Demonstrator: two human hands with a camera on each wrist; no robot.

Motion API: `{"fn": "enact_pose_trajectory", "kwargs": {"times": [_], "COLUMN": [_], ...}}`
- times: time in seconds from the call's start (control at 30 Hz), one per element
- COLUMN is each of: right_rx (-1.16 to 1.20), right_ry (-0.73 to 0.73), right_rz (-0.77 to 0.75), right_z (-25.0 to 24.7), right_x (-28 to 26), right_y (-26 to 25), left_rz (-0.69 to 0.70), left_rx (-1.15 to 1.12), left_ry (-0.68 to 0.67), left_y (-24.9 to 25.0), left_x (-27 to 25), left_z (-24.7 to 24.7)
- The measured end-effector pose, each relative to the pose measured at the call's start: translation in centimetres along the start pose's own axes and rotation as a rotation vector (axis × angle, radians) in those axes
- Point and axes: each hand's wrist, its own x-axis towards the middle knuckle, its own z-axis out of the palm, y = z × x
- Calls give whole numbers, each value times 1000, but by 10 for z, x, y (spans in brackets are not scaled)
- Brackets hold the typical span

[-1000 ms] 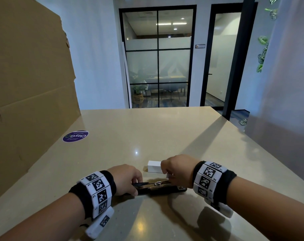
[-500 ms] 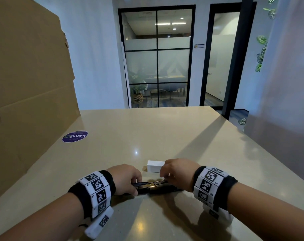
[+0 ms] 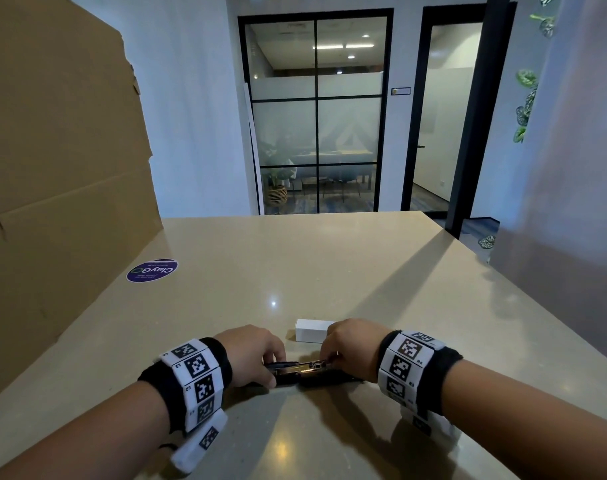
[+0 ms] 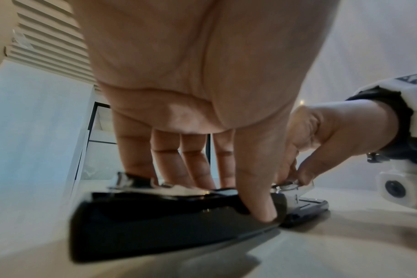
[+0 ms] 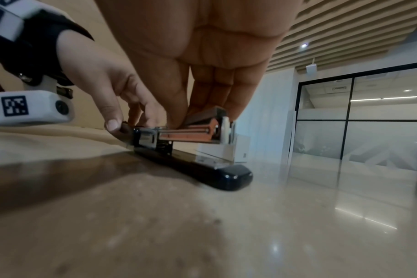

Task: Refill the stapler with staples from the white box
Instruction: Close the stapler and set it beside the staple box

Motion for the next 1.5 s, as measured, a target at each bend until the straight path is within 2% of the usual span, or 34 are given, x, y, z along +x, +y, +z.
{"fn": "enact_pose_trajectory", "kwargs": {"times": [0.5, 0.67, 0.8, 0.9, 1.03, 1.23, 1.4, 1.5], "right_rx": [83, 58, 63, 65, 63, 53, 47, 136], "right_ry": [3, 7, 10, 8, 0, -19, -127, -131], "right_rz": [102, 164, 186, 192, 178, 182, 237, 254], "right_z": [2, 2, 3, 3, 2, 0, 0, 0], "right_x": [-9, -17, -21, -20, -16, -14, -22, -28], "right_y": [18, 26, 26, 23, 16, 11, 16, 24], "left_rz": [10, -77, -133, -78, 60, 160, 211, 191], "left_rx": [-33, 136, 118, 105, -61, -285, -160, -97], "left_ry": [9, -70, -36, 94, 215, 229, 173, 132], "left_y": [-5, -15, -27, -26, -10, 29, 52, 56], "left_x": [2, -1, -7, -11, -8, 10, 25, 30], "left_z": [2, 1, -6, -22, -42, -19, 1, 3]}}
